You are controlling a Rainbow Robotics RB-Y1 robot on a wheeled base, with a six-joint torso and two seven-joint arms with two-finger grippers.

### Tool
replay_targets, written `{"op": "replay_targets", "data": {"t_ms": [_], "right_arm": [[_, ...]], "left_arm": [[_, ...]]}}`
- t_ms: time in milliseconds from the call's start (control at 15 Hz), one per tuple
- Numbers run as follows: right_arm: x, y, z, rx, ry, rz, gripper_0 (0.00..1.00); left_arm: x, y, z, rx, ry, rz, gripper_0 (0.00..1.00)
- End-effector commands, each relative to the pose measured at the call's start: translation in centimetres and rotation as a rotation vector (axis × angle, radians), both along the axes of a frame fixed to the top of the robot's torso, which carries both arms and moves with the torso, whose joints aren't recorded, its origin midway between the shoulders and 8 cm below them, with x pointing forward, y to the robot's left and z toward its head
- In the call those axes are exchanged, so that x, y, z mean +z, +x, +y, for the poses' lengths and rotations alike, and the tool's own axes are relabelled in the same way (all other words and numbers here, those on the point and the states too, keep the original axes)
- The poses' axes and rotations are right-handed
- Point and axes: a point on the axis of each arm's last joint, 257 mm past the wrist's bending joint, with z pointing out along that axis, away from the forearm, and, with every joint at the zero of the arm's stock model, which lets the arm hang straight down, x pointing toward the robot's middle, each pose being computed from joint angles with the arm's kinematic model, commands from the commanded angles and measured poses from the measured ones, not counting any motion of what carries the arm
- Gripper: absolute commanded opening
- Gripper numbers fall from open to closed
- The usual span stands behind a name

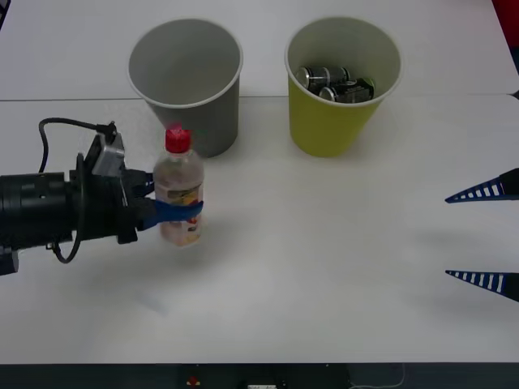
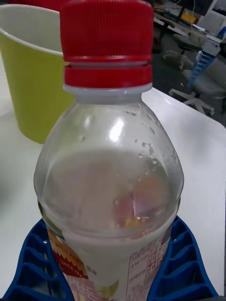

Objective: Put the can into the green bin and the plastic bottle into the gray bin

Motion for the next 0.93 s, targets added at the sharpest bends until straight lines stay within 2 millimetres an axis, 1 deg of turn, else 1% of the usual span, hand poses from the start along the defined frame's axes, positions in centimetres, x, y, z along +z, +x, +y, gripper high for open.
{"op": "replay_targets", "data": {"t_ms": [67,133,400,533,667,800,867,933], "right_arm": [[0.0,0.0,0.0,0.000,0.000,0.000,1.00],[0.0,0.0,0.0,0.000,0.000,0.000,1.00],[0.0,0.0,0.0,0.000,0.000,0.000,1.00],[0.0,0.0,0.0,0.000,0.000,0.000,1.00],[0.0,0.0,0.0,0.000,0.000,0.000,1.00],[0.0,0.0,0.0,0.000,0.000,0.000,1.00],[0.0,0.0,0.0,0.000,0.000,0.000,1.00],[0.0,0.0,0.0,0.000,0.000,0.000,1.00]], "left_arm": [[2.7,0.3,-0.1,0.074,0.000,0.021,0.00],[4.1,0.5,-0.1,0.110,-0.002,0.024,0.00],[8.0,0.9,-0.1,0.217,-0.001,0.048,0.00],[9.5,1.7,0.8,0.235,0.059,0.016,0.00],[11.6,3.0,2.0,0.248,0.114,-0.013,0.00],[13.5,4.5,2.5,0.260,0.129,-0.033,0.00],[14.6,5.6,3.0,0.275,0.131,-0.040,0.00],[15.4,6.5,3.3,0.286,0.136,-0.039,0.00]]}}
